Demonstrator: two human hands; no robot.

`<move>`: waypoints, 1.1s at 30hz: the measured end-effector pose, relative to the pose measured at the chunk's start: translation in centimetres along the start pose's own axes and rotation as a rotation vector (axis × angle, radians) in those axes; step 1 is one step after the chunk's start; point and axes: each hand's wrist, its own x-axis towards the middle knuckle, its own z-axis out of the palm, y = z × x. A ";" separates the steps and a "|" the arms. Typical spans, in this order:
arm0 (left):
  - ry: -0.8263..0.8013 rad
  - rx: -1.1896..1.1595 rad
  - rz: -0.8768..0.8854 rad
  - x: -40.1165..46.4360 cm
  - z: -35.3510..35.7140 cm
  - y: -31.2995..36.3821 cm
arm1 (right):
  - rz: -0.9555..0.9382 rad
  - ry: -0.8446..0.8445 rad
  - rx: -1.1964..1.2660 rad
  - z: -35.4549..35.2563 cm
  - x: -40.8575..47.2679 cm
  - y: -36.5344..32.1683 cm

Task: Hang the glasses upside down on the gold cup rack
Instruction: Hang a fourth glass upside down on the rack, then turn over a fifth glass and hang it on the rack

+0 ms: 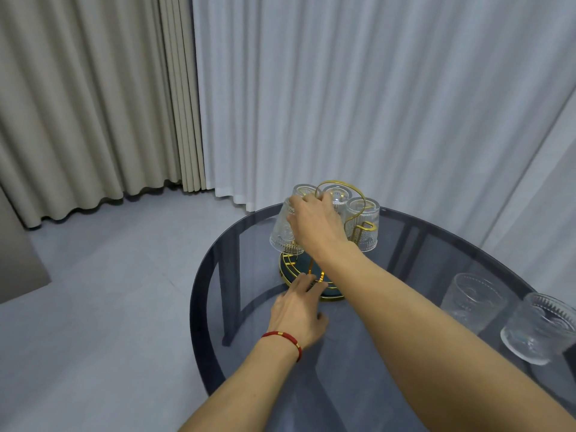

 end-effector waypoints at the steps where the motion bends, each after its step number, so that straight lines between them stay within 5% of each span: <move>1: -0.004 0.008 -0.003 0.0 0.0 0.1 | -0.005 0.002 -0.013 -0.1 -0.1 0.1; 11: 0.098 -0.247 0.043 -0.1 0.2 5.3 | 0.007 0.303 0.222 -2.0 -9.3 6.0; 18: -0.103 -0.627 0.000 -0.7 0.9 11.0 | 0.241 0.478 0.196 -2.3 -20.8 17.3; 21: -0.163 -0.778 -0.013 -1.0 0.9 12.4 | 0.509 0.564 0.087 -1.7 -24.8 22.5; 25: -0.182 -0.795 -0.019 -1.5 0.7 13.2 | 0.956 0.376 0.437 -0.1 -26.3 27.3; 28: -0.198 -0.824 -0.049 -1.9 0.5 13.5 | 1.023 0.256 0.613 1.3 -26.3 29.2; 33: -0.208 -0.868 -0.108 -2.5 0.3 13.7 | 1.067 0.303 0.538 2.0 -26.1 30.5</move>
